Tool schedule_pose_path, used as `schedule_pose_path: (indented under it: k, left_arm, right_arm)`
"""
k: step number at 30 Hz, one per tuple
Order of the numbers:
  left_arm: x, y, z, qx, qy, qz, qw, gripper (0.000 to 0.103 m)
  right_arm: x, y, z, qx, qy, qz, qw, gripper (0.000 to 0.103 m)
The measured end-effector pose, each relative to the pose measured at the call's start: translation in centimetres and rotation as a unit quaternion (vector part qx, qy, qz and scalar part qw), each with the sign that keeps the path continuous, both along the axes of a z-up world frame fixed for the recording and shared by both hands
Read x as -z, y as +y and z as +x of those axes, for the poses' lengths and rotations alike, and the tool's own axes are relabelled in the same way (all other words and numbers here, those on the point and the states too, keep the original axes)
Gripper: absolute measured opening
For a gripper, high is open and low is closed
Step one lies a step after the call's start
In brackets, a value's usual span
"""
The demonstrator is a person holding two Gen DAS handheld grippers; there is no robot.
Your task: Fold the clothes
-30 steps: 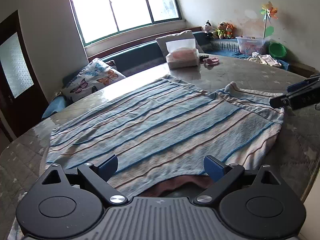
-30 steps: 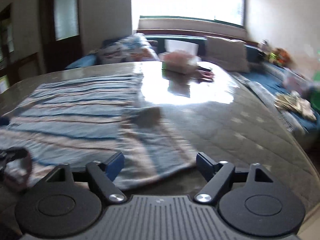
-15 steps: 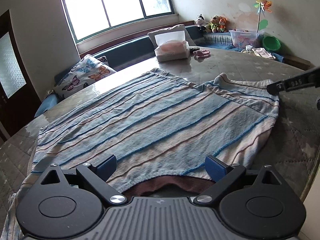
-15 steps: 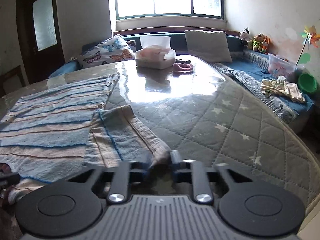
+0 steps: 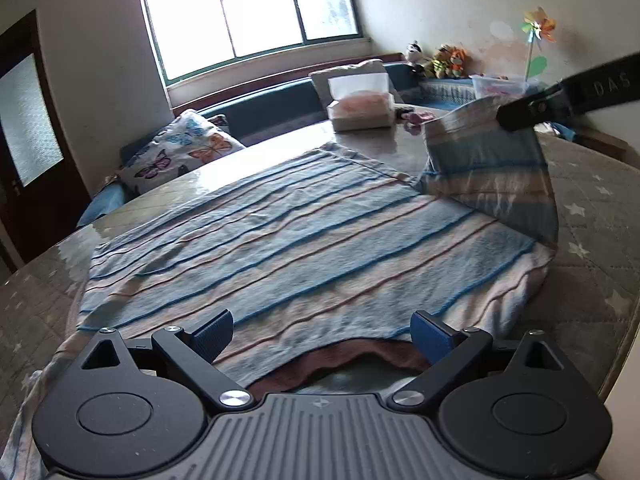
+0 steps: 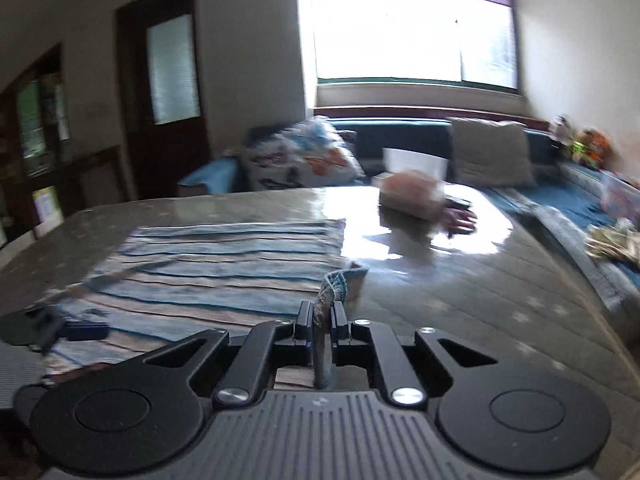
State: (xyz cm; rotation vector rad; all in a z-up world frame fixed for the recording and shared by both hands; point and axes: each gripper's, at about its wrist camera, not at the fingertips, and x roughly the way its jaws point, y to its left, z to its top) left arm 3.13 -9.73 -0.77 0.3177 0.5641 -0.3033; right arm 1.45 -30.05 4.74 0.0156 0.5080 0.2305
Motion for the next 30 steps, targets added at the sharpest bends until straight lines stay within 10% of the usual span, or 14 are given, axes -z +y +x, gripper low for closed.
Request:
schedule_pose_path:
  k: [13, 30]
  left_arm:
    - [-0.7, 3.8, -0.5, -0.048, -0.01, -0.01, 0.9988, 0.098]
    - [-2.2, 12.1, -1.8, -0.178, -0.022, -0.024, 0.9836, 0.098]
  right_arm:
    - [5.6, 5.6, 1.5, -0.084, 0.078, -0.008, 0.993, 0.017]
    - [4.9, 1.6, 1.8, -0.093, 0.113, 0.031, 0.989, 0.031]
